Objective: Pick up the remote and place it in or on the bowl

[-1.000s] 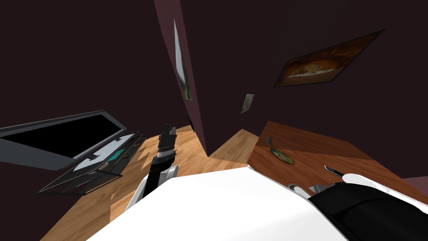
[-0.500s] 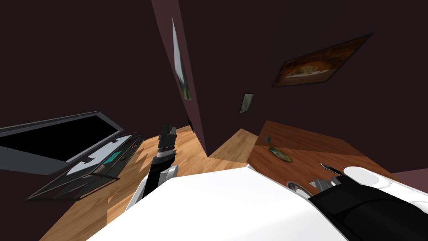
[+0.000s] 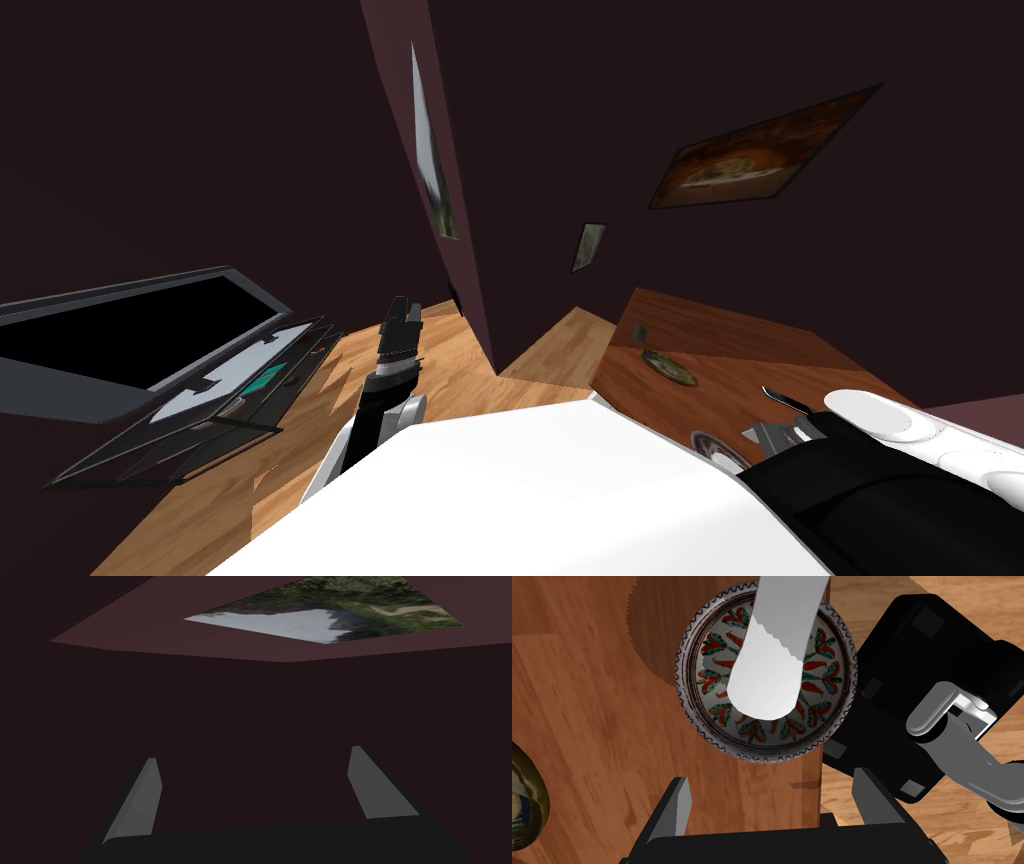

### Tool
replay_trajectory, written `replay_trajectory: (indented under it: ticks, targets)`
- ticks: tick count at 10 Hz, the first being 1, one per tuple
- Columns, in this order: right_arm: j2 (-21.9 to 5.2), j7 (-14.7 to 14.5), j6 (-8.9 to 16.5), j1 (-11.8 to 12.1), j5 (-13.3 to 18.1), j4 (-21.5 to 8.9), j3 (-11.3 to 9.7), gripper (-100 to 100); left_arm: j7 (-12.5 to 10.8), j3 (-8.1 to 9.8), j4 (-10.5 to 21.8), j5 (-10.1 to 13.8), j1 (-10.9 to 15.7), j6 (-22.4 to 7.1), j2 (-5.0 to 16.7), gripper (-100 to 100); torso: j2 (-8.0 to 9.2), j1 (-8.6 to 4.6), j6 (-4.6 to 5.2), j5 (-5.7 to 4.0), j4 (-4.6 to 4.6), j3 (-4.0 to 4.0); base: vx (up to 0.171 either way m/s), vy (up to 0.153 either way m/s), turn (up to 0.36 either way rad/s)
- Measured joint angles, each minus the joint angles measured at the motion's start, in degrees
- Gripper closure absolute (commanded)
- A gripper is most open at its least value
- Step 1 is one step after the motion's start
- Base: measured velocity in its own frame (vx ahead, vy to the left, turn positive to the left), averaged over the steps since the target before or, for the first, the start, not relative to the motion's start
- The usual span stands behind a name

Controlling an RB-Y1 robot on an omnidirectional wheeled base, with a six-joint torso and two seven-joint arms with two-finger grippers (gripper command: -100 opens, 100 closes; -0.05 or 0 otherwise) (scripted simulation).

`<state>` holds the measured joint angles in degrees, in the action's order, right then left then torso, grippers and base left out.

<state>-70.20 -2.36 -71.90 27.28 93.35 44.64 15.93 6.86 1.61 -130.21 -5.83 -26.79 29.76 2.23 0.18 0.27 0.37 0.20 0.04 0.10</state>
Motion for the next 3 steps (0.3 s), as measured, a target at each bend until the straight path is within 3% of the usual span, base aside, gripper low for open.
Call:
replay_trajectory:
  ticks: [3]
  targets:
    - [0.00, 0.00, 0.00, 0.00, 0.00, 0.00, 0.00, 0, 0.00, 0.00, 0.00, 0.00, 0.00, 0.00, 0.00, 0, 0.00, -0.01, 0.00, 0.00, 0.00, 0.00, 0.000, 0.000, 0.000]
